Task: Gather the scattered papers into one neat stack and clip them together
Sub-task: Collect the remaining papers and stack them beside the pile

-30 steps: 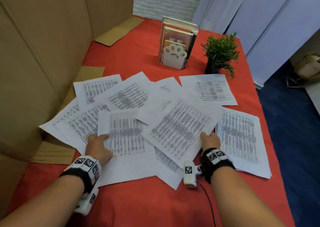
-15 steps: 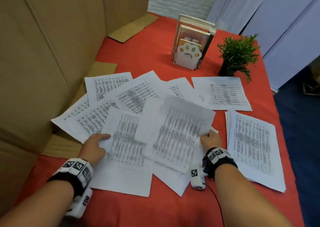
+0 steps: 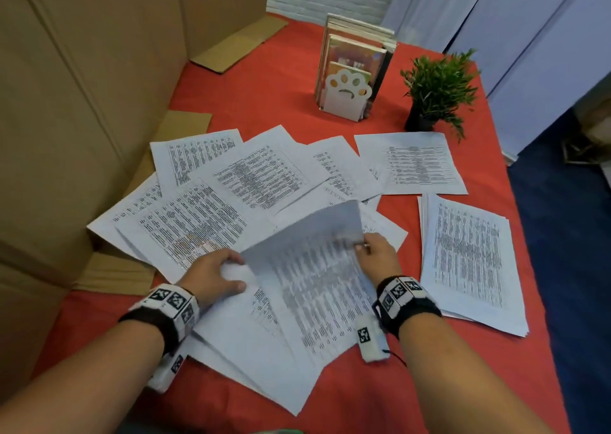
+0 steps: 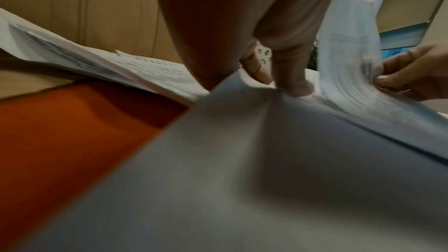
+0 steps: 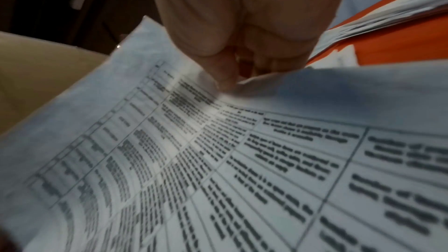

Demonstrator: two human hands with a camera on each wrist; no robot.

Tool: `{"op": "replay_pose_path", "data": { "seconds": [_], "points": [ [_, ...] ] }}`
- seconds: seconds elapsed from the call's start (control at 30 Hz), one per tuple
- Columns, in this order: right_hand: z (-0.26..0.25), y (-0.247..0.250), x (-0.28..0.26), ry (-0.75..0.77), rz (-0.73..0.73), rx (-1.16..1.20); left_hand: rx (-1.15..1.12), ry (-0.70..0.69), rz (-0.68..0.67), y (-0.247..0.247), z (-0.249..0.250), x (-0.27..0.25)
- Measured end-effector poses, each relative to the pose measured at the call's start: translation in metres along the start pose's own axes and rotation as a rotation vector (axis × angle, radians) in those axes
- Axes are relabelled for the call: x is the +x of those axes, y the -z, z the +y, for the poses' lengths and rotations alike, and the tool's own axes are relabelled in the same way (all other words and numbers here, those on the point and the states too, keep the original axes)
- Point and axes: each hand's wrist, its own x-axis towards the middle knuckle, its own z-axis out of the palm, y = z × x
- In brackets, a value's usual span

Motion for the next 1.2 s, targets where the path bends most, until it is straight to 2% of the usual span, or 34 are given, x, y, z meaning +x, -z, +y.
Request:
{"op": "replay_pose_path", "data": {
  "seconds": [0.07, 0.17, 0.3, 0.4, 0.47, 0.53, 0.6, 0.7, 0.83, 0.97, 1.03, 1.2],
  "points": [
    [0.01, 0.007, -0.002, -0.093, 0.127, -0.009, 0.038, -0.027, 0.039, -0.005, -0.003, -0.003],
    [0.03, 0.017, -0.01, -0.273, 0.301, 0.011, 0.01, -0.017, 0.269, 0.001, -0.01, -0.004],
    [0.05, 0.015, -0.016, -0.467, 0.313, 0.005, -0.284, 0.236, 0.575, 0.011, -0.017, -0.005],
    [0.045, 0.006, -0.022, -0.562, 0.276, 0.046, -0.155, 0.39, 0.714, 0.01, -0.024, -0.005],
    [0.039, -0.003, -0.022, -0.497, 0.255, 0.123, -0.09, 0.467, 0.722, 0.007, -0.026, -0.003],
    [0.032, -0.009, -0.024, -0.433, 0.221, 0.225, -0.145, 0.5, 0.695, 0.004, -0.024, -0.001],
    [0.026, -0.01, -0.029, -0.401, 0.197, 0.265, -0.173, 0.456, 0.679, 0.004, -0.023, 0.001],
    [0.027, -0.005, -0.037, -0.392, 0.249, 0.234, -0.148, 0.364, 0.667, 0.008, -0.021, -0.003],
    [0.038, 0.01, -0.045, -0.472, 0.306, 0.27, -0.021, 0.261, 0.554, 0.009, -0.028, -0.017],
    [0.054, 0.015, -0.043, -0.463, 0.237, 0.133, -0.087, 0.175, 0.458, 0.004, -0.034, -0.033],
    [0.057, 0.017, -0.043, -0.43, 0.271, 0.069, -0.171, 0.133, 0.468, 0.0, -0.03, -0.038],
    [0.043, 0.041, -0.049, -0.367, 0.479, 0.244, -0.187, 0.117, 0.624, -0.001, -0.019, -0.039]
  ]
}}
